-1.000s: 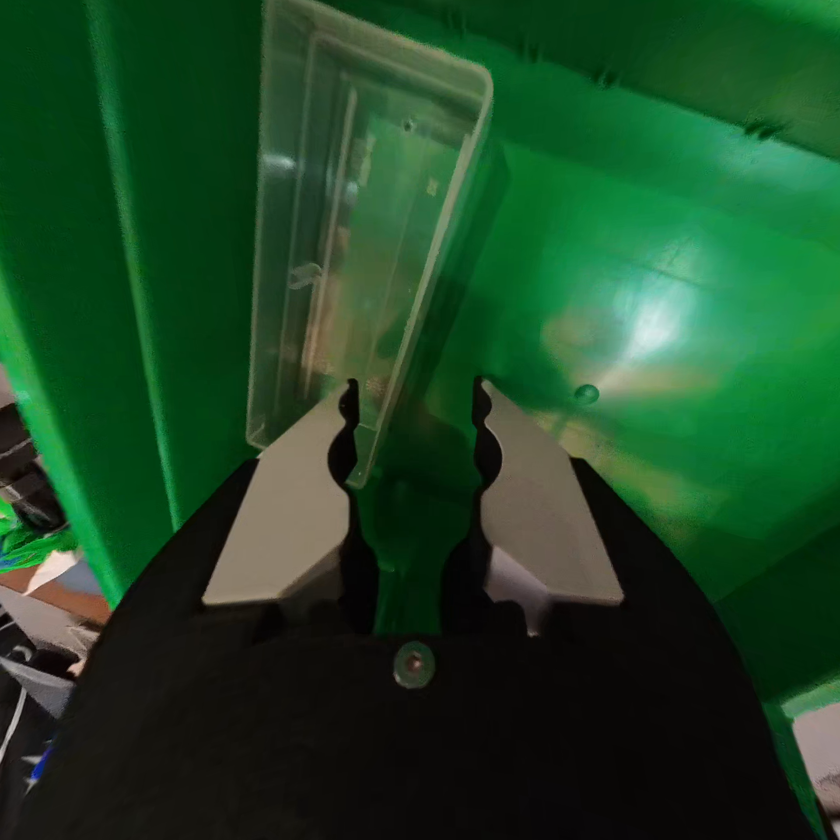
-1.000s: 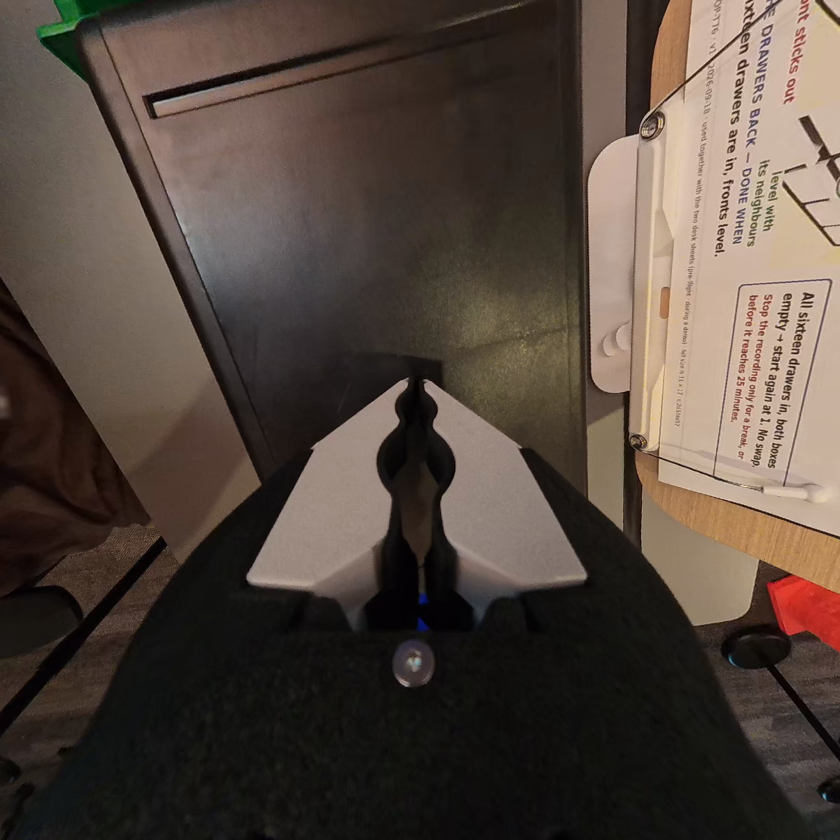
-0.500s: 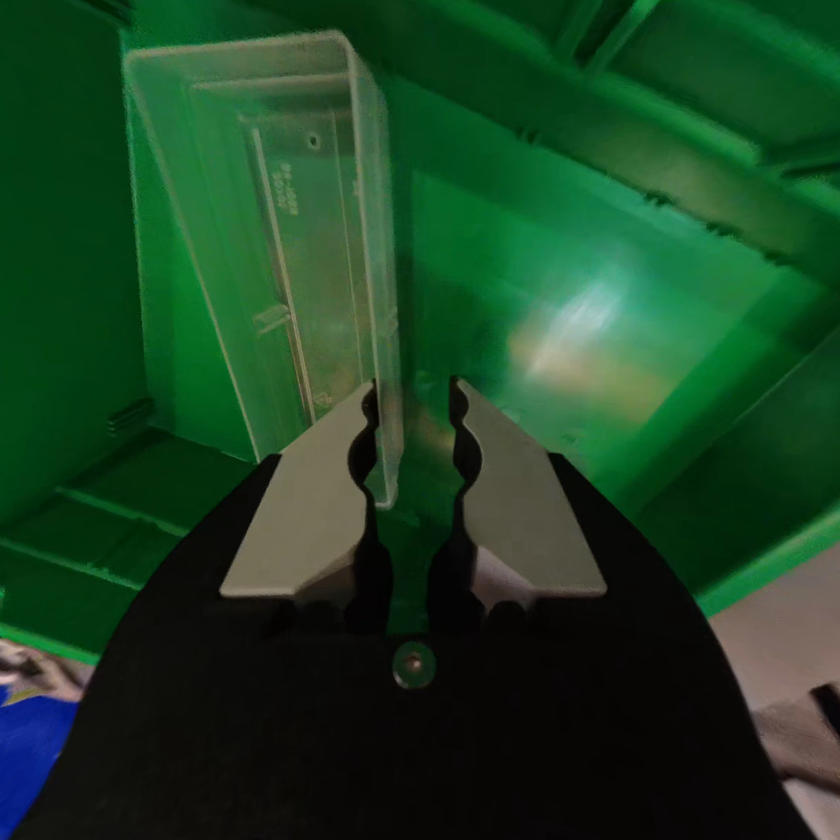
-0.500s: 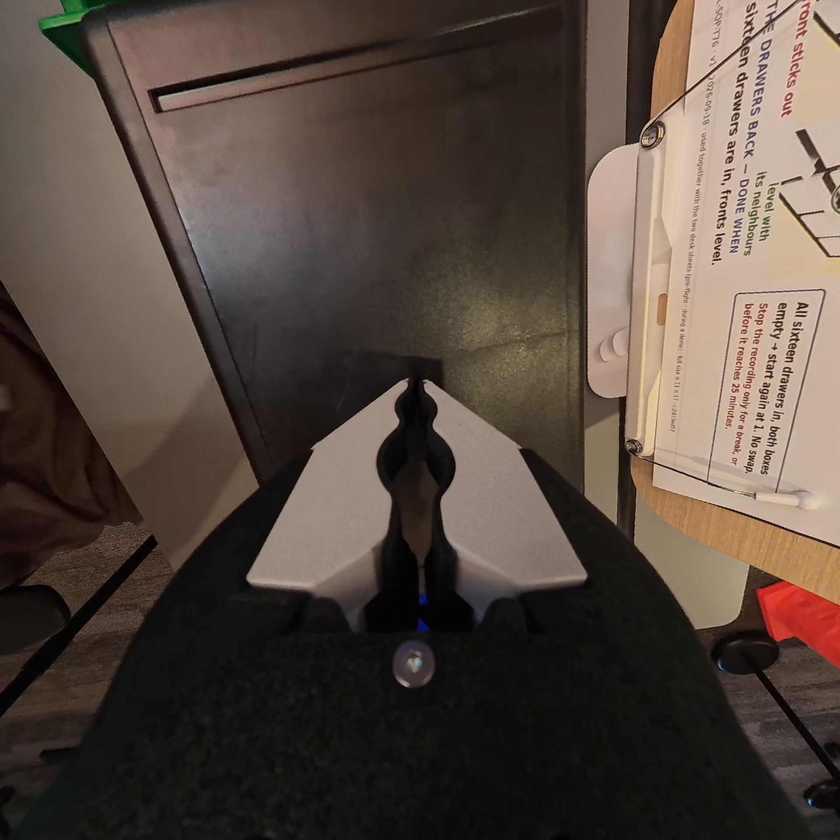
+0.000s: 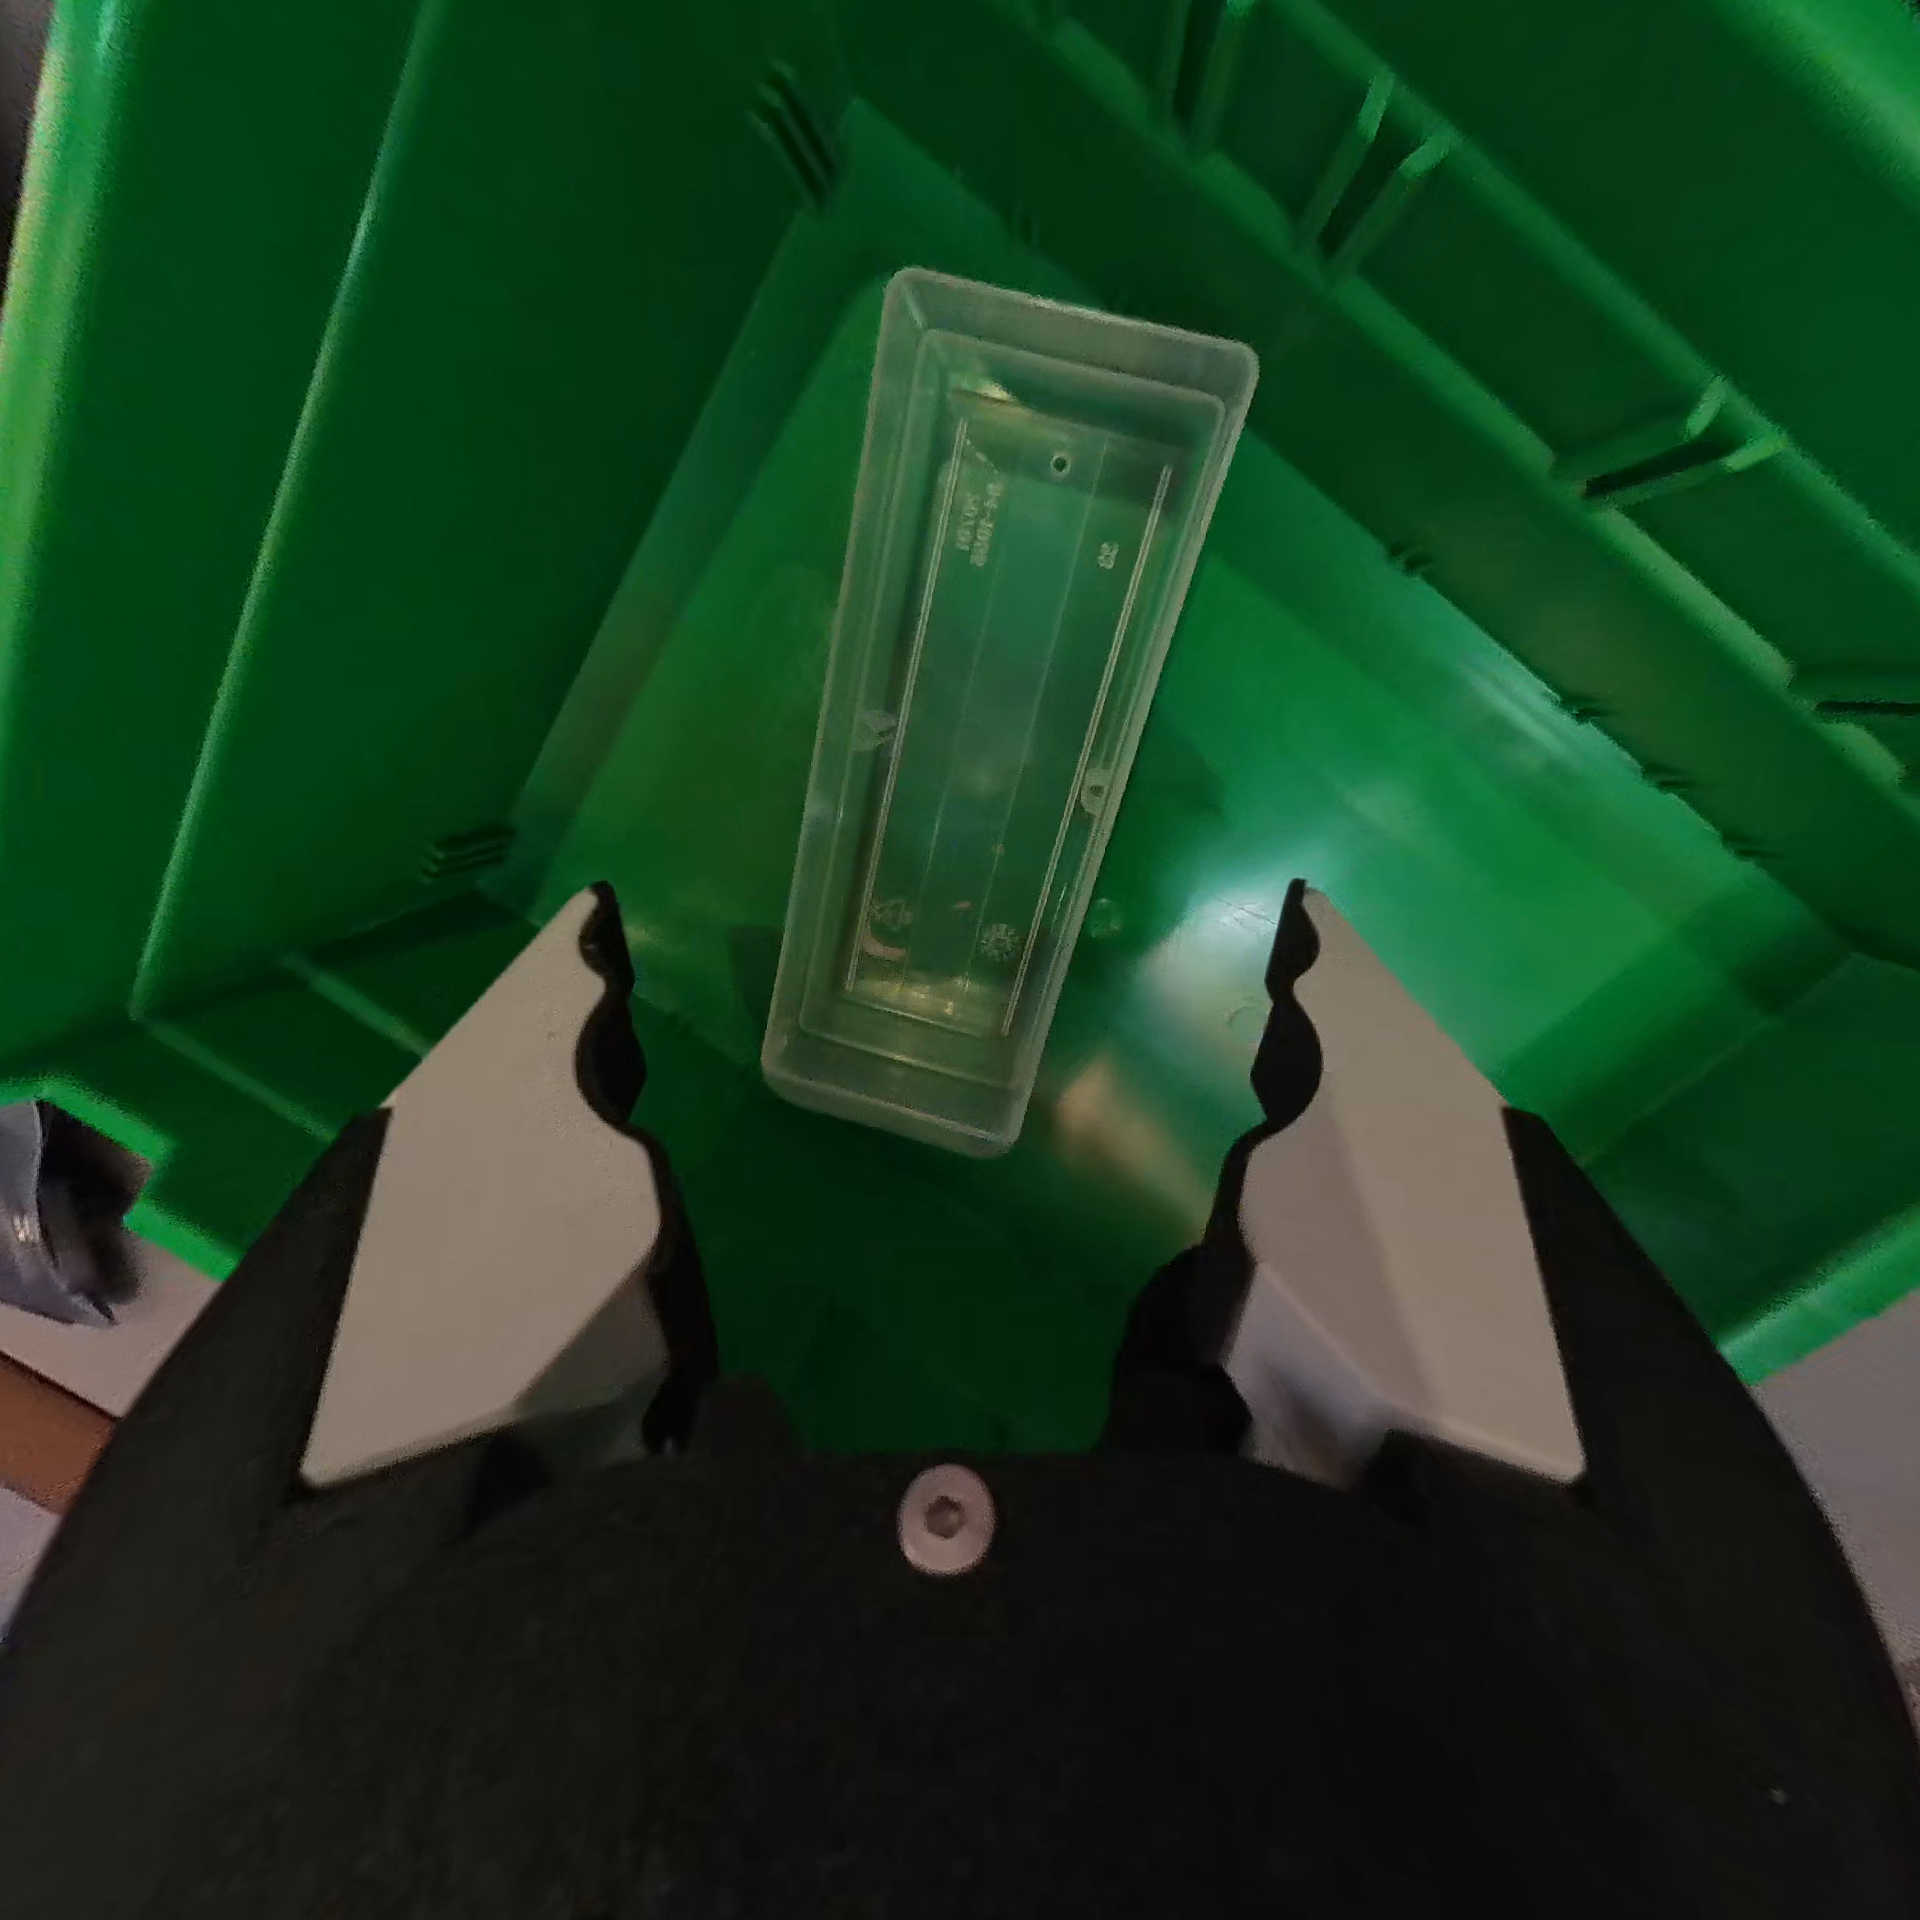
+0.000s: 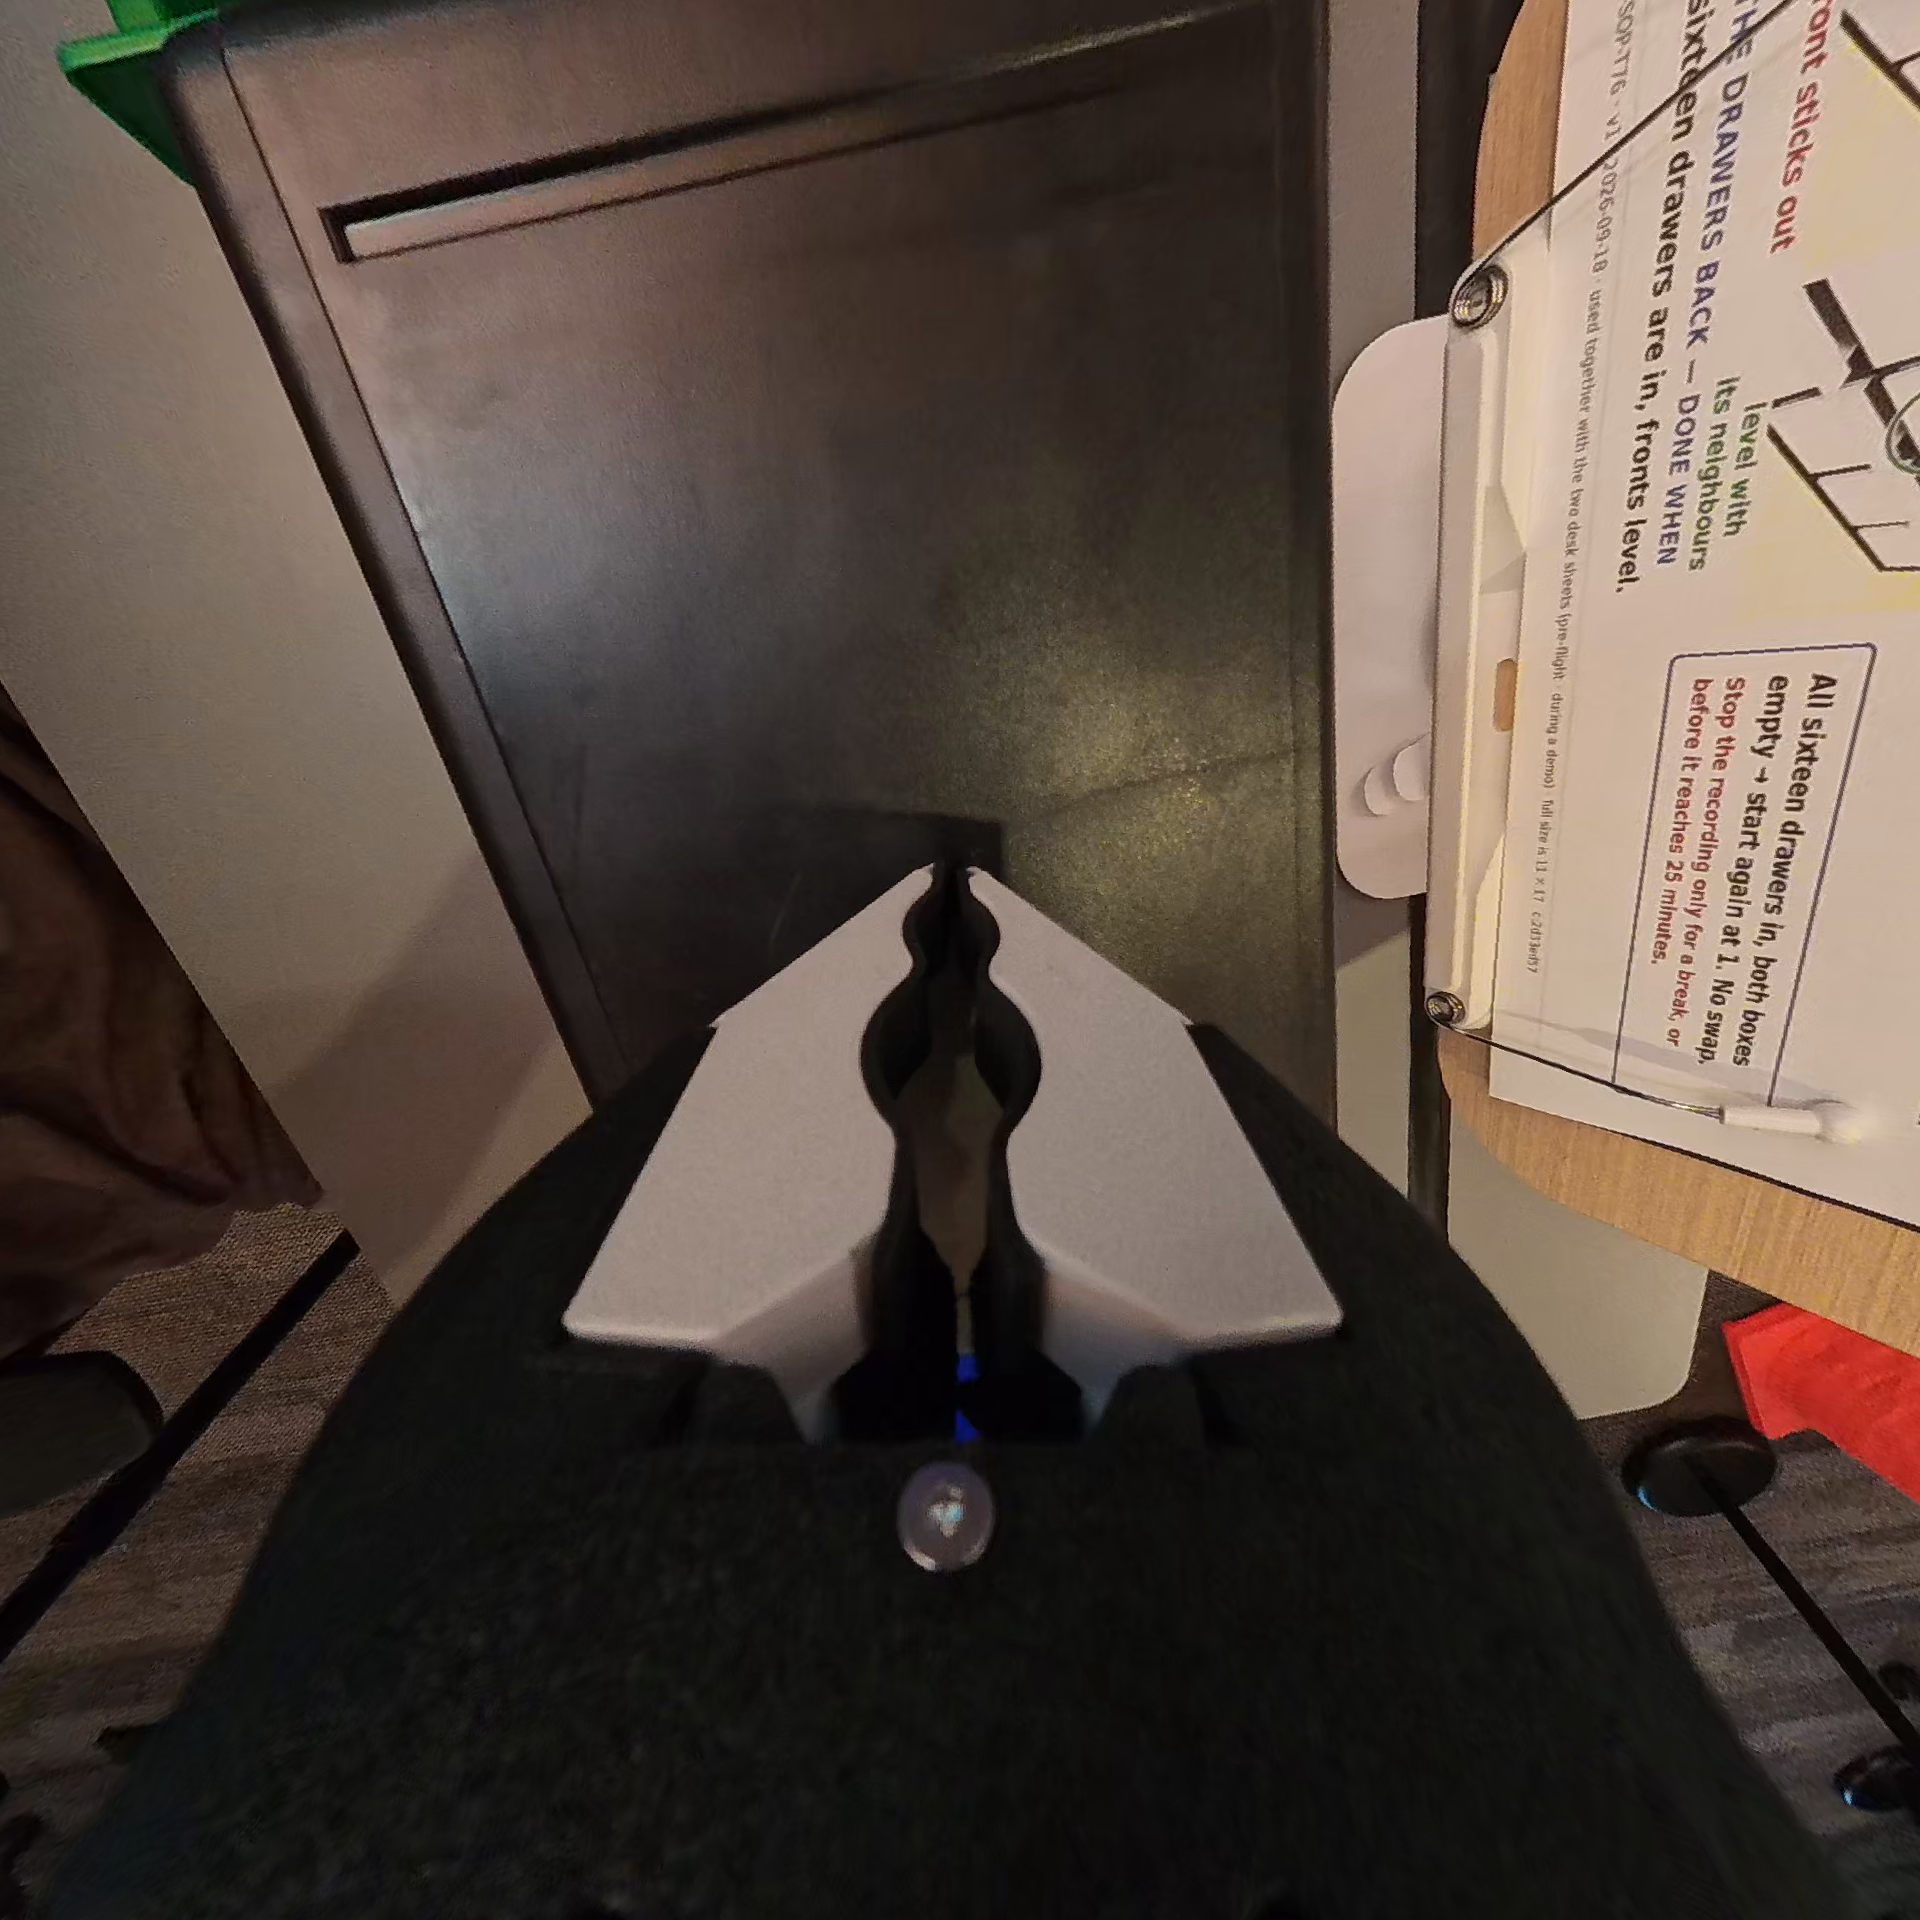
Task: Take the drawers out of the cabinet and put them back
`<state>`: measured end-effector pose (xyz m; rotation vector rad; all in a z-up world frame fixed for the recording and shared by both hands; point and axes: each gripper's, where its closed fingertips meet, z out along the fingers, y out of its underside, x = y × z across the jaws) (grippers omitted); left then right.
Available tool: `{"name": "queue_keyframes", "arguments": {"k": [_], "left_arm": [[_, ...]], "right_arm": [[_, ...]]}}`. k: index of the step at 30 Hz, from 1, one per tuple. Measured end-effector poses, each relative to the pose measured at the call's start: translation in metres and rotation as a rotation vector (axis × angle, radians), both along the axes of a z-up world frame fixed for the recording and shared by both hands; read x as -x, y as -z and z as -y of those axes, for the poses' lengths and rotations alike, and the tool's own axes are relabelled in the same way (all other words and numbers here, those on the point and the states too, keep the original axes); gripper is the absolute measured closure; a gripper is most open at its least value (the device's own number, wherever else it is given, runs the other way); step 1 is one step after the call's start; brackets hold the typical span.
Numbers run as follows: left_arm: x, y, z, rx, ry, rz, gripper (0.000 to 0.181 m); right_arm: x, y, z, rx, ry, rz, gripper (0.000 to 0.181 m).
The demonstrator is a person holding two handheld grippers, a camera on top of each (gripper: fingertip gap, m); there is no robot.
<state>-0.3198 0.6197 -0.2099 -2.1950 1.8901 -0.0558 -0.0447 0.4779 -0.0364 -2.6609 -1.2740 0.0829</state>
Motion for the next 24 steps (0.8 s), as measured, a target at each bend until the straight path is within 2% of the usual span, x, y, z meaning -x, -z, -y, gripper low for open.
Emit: {"name": "queue_keyframes", "arguments": {"k": [5, 10, 14, 20, 24], "left_arm": [[0.001, 0.015, -0.007, -0.024, 0.067, -0.073, 0.057], [0.017, 0.035, -0.005, 0.023, 0.108, -0.207, 0.057], [0.008, 0.031, 0.001, 0.067, 0.147, -0.169, 0.117], [0.009, 0.026, 0.007, 0.12, 0.093, -0.156, 0.12], [0.011, 0.001, 0.01, 0.077, 0.012, -0.075, 0.122]], "right_arm": [[0.0, 0.0, 0.0, 0.005, 0.001, 0.017, 0.181], [0.0, 0.0, 0.0, 0.011, 0.002, 0.027, 0.181], [0.0, 0.0, 0.0, 0.004, 0.007, 0.023, 0.181], [0.0, 0.0, 0.0, 0.007, 0.011, 0.004, 0.181], [0.0, 0.0, 0.0, 0.007, 0.0, 0.019, 0.181]]}}
